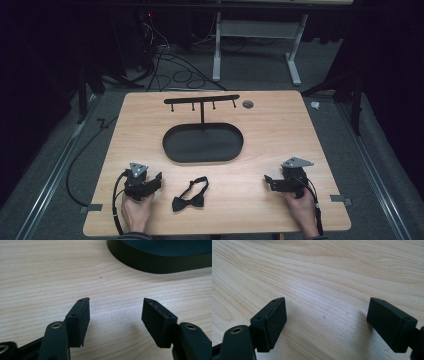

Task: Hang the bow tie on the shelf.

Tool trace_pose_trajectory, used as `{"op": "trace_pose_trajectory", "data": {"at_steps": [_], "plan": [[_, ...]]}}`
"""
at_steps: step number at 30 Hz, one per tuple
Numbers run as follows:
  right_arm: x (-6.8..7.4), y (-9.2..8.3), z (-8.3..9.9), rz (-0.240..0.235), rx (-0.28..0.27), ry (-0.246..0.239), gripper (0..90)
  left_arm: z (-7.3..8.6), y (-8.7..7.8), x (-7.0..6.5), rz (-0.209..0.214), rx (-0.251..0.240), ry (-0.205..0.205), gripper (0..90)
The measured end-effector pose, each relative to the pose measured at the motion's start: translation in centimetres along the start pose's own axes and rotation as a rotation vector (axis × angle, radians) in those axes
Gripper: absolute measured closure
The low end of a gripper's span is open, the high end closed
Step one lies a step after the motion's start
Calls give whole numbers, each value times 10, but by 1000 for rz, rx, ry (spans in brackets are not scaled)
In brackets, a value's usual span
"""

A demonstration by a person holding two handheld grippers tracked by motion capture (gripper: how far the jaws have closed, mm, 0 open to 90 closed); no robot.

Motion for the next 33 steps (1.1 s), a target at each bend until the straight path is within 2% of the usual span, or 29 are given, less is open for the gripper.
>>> {"op": "trace_pose_trajectory", "data": {"at_steps": [2, 3, 11, 14, 15, 16, 21, 23, 25, 27, 30, 33], "plan": [[0, 0, 0, 1, -1, 1, 176, -1, 0, -1, 7, 1, -6, 402], [0, 1, -1, 2, -2, 3, 177, -5, -1, -6, 32, 2, -22, 404], [-1, 1, -1, 7, 0, 7, 178, -26, -6, -24, 86, -23, 8, 422], [-1, 2, -2, 11, -3, 4, 178, -32, -8, -31, 119, -20, 42, 421], [-1, 2, -2, 11, -3, 4, 178, -32, -8, -31, 119, -20, 42, 421], [-1, 2, -2, 14, -1, 11, 178, -34, -10, -34, 145, -25, 41, 420], [-1, 2, -2, 15, 0, 14, 178, -38, -14, -42, 180, -16, 73, 415], [-1, 2, -2, 17, 1, 15, 178, -38, -13, -48, 209, -8, 85, 414], [-1, 2, -2, 17, 0, 17, 178, -39, -12, -49, 214, -3, 86, 412], [-1, 2, -2, 16, 0, 17, 178, -42, -12, -54, 239, 8, 86, 410], [-1, 2, -2, 19, 1, 22, 179, -43, -12, -62, 242, 15, 112, 409], [-1, 2, -2, 20, 1, 23, 179, -42, -9, -70, 251, 14, 112, 411]]}}
Point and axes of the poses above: each handheld gripper's, and its own axes: y roughly forward along the jaws, z roughly out of its underside, x roughly to its left, the point moved 5 cm from there along y, roughly forward along the jaws, and after that the axes turned 7 degrees about z, right-handed, at the moved point
